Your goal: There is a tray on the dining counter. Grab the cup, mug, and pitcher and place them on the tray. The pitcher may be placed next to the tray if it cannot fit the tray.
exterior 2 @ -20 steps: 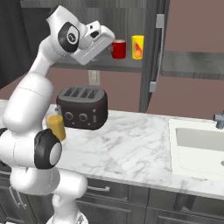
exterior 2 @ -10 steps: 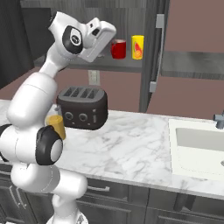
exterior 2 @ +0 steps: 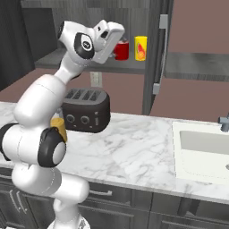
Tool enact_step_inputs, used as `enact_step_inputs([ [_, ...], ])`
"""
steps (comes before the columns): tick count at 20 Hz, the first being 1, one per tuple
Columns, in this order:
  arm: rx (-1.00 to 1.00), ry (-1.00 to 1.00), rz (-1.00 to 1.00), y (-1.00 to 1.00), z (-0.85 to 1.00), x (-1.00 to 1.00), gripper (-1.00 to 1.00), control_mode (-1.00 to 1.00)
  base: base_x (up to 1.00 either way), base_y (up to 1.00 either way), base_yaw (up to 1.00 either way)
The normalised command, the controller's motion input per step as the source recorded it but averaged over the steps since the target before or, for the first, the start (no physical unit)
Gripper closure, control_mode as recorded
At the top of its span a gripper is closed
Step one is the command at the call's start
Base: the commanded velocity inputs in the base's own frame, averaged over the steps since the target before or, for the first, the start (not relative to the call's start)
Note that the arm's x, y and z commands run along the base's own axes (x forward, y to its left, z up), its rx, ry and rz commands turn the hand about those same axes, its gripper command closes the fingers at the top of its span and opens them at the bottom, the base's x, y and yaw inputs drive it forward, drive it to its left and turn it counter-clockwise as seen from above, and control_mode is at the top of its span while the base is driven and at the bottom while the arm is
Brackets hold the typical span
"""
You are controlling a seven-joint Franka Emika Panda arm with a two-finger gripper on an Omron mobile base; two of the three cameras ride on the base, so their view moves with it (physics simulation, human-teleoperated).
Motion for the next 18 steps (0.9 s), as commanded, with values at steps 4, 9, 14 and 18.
enact_step_inputs([
  [4,-0.05,0.0,0.0,-0.1,0.12,0.25,-1.0,-1.0,0.0,0.0,0.0],
  [9,-0.03,0.0,0.0,-0.11,0.11,0.3,-1.0,-1.0,0.0,0.0,0.0],
  [14,-0.03,0.01,0.0,-0.1,0.04,0.22,-1.0,-1.0,0.0,0.0,0.0],
  [18,-0.01,0.04,0.0,-0.08,0.0,0.13,-1.0,-1.0,0.0,0.0,0.0],
])
